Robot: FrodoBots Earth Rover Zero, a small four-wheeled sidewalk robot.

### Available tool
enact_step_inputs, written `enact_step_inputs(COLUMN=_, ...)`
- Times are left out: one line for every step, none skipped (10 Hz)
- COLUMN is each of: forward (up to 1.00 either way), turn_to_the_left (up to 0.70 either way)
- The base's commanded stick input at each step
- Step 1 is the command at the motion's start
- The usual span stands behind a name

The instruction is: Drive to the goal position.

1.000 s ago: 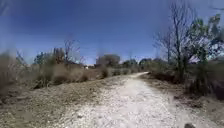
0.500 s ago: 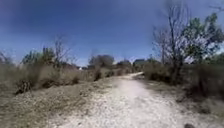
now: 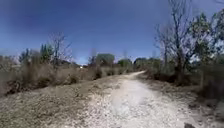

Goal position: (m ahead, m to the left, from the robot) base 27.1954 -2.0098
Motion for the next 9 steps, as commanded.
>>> enact_step_inputs(forward=0.5, turn_to_the_left=-0.5)
enact_step_inputs(forward=0.5, turn_to_the_left=-0.49)
enact_step_inputs(forward=0.5, turn_to_the_left=0.0)
enact_step_inputs(forward=0.5, turn_to_the_left=0.0)
enact_step_inputs(forward=0.5, turn_to_the_left=0.0)
enact_step_inputs(forward=0.5, turn_to_the_left=0.0)
enact_step_inputs(forward=0.5, turn_to_the_left=0.0)
enact_step_inputs(forward=0.5, turn_to_the_left=-0.08)
enact_step_inputs(forward=0.5, turn_to_the_left=-0.28)
